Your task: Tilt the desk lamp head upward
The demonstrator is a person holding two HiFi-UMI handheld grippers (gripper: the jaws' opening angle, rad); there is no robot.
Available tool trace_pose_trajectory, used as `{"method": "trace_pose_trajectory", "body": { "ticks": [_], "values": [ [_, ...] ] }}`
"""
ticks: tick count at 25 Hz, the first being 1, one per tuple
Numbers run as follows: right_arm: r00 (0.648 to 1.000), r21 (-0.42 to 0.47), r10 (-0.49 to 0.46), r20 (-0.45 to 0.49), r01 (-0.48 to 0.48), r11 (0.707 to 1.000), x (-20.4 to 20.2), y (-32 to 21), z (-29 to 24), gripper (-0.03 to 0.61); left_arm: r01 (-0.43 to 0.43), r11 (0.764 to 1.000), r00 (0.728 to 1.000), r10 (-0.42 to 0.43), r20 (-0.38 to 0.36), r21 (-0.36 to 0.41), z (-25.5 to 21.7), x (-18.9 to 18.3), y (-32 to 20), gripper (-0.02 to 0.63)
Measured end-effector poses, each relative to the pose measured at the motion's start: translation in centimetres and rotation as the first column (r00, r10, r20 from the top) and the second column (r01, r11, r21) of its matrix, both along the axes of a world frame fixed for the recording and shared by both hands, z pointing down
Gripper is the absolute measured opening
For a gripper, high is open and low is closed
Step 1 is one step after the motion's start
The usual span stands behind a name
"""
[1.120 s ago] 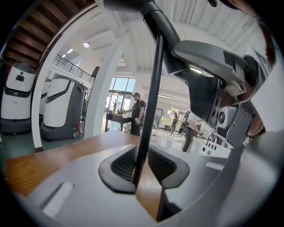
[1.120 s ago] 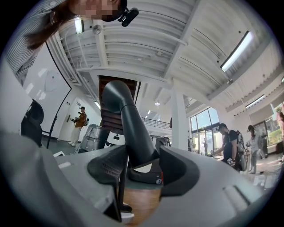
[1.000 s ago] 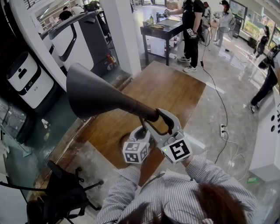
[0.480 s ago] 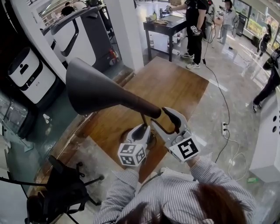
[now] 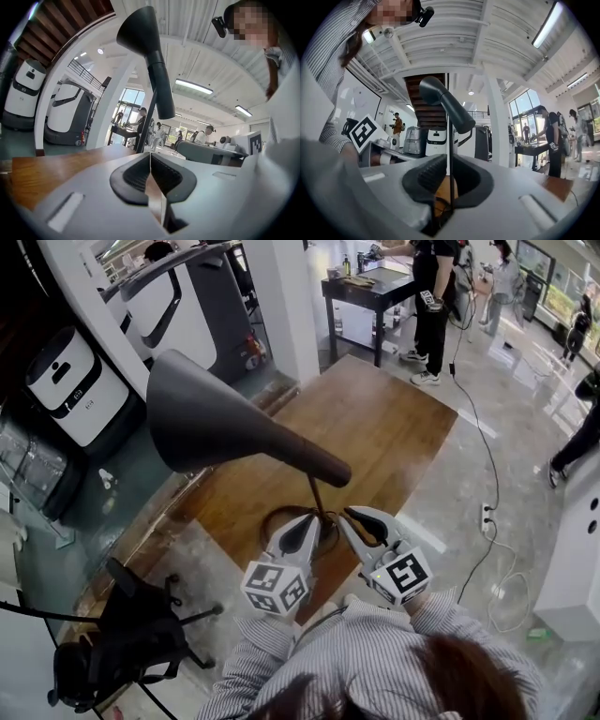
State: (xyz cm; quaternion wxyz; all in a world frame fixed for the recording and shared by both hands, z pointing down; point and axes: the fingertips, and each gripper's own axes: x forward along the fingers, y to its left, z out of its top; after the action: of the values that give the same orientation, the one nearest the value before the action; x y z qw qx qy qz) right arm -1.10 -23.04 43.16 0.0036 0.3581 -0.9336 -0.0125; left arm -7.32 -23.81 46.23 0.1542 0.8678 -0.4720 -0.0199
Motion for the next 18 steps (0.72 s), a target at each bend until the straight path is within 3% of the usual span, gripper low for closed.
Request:
{"method": "trace_pose_trajectory", "body": {
  "ticks": [5,18],
  "values": [
    [0.999,-0.047,-0.045,-0.023,0.044,0.998,-0.6,1.1,1.4,0.003,-0.002,1.0,1.0,0.002,-0.002,0.005,-0.2,0.2,0.8,0.006],
    [0.995,-0.134,-0.058,-0.078,0.047,0.99,-0.4,1.8,3.7,0.003,-0.006,0.999,1.0,0.006,-0.014,-0.033,0.8,1.2,1.8,0.005]
  ]
}}
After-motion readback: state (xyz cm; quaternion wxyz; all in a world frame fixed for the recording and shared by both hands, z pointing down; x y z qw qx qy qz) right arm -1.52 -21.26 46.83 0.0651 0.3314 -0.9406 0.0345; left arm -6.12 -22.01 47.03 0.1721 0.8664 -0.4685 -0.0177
